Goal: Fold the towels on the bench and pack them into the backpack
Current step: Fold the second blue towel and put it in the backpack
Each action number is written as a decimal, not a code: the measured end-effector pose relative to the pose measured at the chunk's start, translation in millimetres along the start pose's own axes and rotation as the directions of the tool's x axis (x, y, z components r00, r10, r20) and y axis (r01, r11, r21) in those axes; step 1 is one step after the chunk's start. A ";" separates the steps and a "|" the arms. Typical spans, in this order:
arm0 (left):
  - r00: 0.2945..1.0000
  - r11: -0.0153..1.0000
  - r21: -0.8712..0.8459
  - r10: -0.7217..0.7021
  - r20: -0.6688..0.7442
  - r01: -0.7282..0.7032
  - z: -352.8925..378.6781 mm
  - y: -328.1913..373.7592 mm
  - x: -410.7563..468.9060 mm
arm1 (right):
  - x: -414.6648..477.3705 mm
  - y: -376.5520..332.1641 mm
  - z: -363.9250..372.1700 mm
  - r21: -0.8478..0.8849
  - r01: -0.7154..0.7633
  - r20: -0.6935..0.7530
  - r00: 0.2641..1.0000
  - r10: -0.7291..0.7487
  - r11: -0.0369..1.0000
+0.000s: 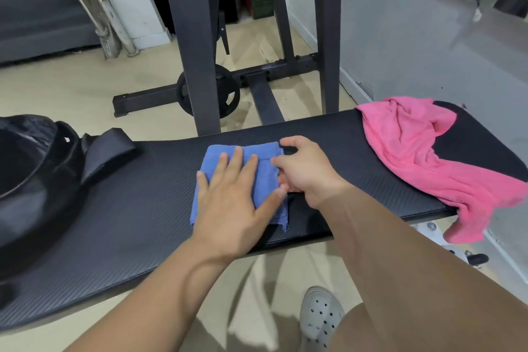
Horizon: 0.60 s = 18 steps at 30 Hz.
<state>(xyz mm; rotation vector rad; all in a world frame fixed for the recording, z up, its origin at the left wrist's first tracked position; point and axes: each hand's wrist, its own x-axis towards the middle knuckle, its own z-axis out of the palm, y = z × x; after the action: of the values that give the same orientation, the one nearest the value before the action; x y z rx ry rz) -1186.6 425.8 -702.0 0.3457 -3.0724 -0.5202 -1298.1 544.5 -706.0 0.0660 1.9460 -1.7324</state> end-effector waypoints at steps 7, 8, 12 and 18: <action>0.997 0.985 0.172 0.015 0.077 -0.028 21.4 10.8 -3.5 | 7.5 4.3 5.4 -0.518 0.242 -0.067 0.944 -0.322 0.820; 0.997 0.985 0.172 0.019 0.075 -0.032 21.5 11.1 -3.6 | 7.7 4.0 7.0 -0.548 0.265 -0.059 0.934 -0.353 0.793; 0.994 0.984 0.167 0.051 0.093 -0.066 20.9 7.9 -5.3 | 17.0 6.6 5.2 -0.628 0.277 -0.077 0.907 -0.413 0.727; 0.989 0.983 0.147 0.098 0.108 -0.114 21.3 7.4 -8.9 | 25.4 8.1 4.5 -0.776 0.264 -0.043 0.883 -0.467 0.573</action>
<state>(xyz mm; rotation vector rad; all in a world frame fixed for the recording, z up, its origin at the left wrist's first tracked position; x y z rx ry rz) -1180.5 441.5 -719.4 0.1595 -3.2141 -0.3091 -1315.3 534.0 -724.0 -0.4932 2.8974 -0.9856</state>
